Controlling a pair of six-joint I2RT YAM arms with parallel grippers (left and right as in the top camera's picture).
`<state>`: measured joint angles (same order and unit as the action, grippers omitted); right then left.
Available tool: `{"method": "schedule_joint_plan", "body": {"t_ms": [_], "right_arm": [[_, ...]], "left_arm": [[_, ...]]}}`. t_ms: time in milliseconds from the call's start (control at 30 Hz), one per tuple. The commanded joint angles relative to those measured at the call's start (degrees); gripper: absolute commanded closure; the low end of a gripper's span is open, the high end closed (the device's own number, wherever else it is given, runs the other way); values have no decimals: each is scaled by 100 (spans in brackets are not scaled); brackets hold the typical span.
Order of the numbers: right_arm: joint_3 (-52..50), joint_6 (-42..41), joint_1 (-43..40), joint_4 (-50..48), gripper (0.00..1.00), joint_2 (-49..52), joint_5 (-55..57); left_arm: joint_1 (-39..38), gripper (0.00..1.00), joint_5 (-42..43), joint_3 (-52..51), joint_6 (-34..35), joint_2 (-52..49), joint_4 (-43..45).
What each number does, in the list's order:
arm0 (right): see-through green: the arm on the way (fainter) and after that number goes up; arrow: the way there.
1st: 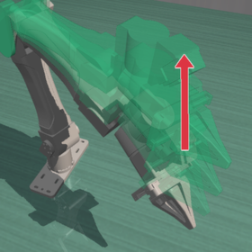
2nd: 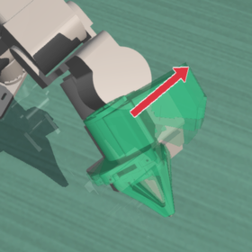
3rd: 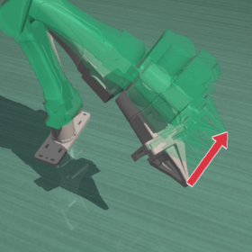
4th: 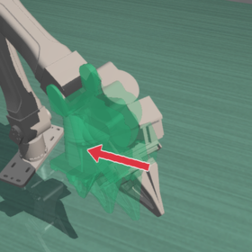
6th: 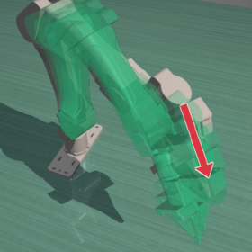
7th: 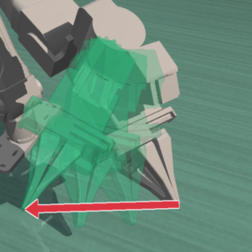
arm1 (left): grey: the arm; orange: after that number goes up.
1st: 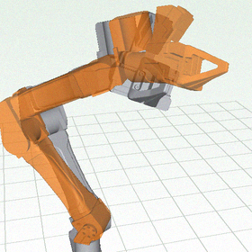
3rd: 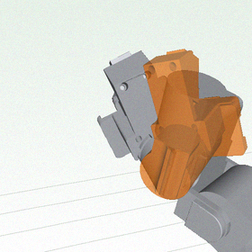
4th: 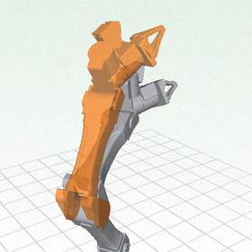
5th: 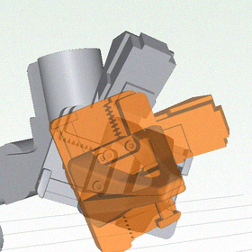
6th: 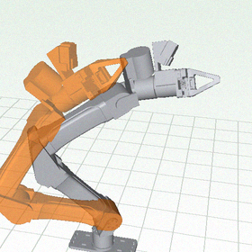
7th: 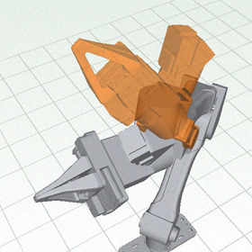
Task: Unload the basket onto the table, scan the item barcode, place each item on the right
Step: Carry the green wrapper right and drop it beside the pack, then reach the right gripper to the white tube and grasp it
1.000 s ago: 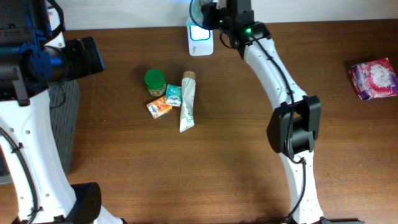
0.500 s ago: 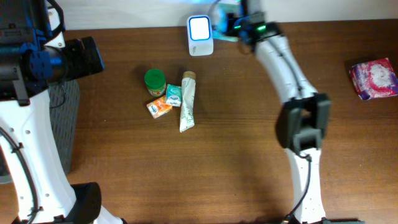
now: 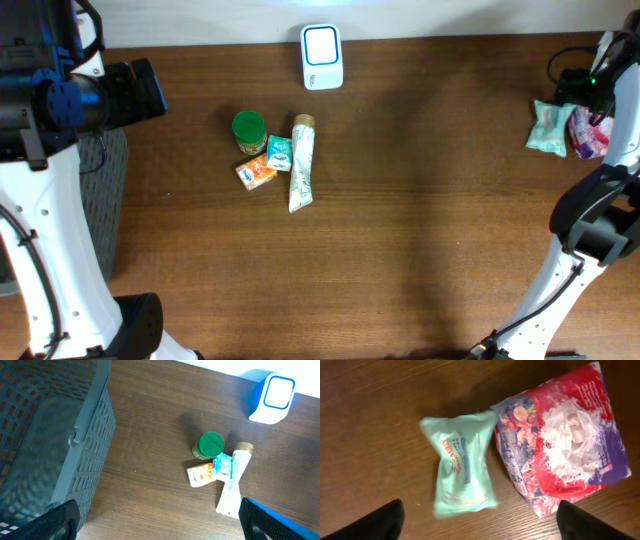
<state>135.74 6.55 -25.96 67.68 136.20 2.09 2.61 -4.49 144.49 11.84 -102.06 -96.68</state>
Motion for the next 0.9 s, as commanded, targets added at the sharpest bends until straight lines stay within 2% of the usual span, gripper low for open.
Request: {"method": "schedule_joint_plan", "body": {"t_ms": [0,67,167,200,300,433,567,733,767,800,833,867], "right_arm": [[-20,-13,129,7,3,92,-339],[-20,-13,374,42,3,92,-1287],[-20,-13,1123,470,3,92,-3550],[-20,-13,1408,702,3,92,-3687],[-20,-11,2516,1272,1,92,-3679],[-20,-15,3644,1296,1,96,-3458],[-20,-251,4441,1191,1,114,-3447],[-20,-251,5010,1064,1,114,-3456],[-20,-599,5025,1001,1,114,-3303],[-20,-1626,5027,992,1,114,-2638],[-22,-2238,5047,979,1,118,-2199],[-22,-2361,5106,885,1,144,-2173]], "left_arm": [[28,1,39,13,31,24,-2],[28,1,39,13,28,24,-2],[28,1,37,13,28,24,-2],[28,1,39,13,28,24,-2],[17,1,39,13,31,24,-2],[17,1,39,13,28,24,-2],[17,1,39,13,28,24,-2],[17,1,39,13,28,24,-2],[17,1,39,13,28,24,-2],[17,1,39,13,28,24,-2],[17,1,39,13,31,24,-2],[17,1,37,13,28,24,-2]]}}
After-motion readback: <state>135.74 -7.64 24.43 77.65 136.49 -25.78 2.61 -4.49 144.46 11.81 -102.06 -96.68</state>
